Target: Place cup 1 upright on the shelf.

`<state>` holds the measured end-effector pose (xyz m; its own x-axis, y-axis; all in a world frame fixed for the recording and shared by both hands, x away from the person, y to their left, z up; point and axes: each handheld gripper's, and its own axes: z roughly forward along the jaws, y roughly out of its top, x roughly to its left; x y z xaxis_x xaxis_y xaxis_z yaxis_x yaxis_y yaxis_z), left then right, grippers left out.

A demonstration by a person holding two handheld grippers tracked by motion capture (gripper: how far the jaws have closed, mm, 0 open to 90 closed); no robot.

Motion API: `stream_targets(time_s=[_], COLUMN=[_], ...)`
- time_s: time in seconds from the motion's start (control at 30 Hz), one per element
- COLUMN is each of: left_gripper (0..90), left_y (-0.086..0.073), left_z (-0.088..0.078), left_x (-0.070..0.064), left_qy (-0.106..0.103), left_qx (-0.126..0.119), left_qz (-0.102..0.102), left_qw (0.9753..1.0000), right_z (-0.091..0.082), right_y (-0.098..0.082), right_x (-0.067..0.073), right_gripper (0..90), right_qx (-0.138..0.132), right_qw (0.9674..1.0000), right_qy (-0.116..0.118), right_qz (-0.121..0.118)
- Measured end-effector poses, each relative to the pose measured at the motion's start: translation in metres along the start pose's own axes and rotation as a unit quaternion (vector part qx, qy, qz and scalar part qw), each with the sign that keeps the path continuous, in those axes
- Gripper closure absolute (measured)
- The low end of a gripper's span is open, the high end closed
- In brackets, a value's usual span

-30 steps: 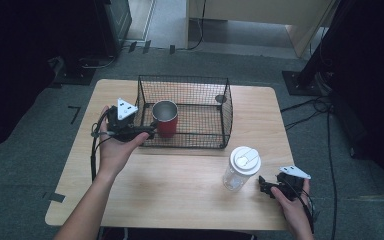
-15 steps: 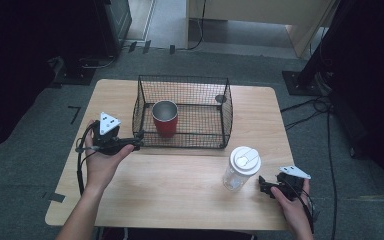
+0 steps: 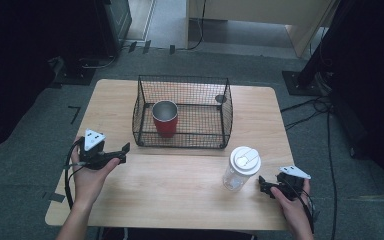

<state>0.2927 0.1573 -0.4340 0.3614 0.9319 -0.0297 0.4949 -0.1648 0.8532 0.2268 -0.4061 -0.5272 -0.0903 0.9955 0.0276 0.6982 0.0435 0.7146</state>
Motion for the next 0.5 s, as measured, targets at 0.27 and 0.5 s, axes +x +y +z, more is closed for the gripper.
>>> stream_targets(time_s=[0.27, 0.5], left_gripper=[2.4, 2.5], left_y=[-0.029, -0.052], left_z=[-0.001, -0.001], left_x=[0.011, 0.021], left_qy=[0.005, 0.016], left_qx=[0.02, 0.034], left_qz=[-0.016, -0.032], left_qw=[0.9997, 0.9988], right_z=[0.0, 0.0], right_y=[0.0, 0.0], right_x=[0.0, 0.002], right_gripper=[0.4, 0.0], right_qx=[0.0, 0.001], right_qw=[1.0, 0.9999], right_qy=[0.0, -0.013], right_qz=[0.0, 0.011])
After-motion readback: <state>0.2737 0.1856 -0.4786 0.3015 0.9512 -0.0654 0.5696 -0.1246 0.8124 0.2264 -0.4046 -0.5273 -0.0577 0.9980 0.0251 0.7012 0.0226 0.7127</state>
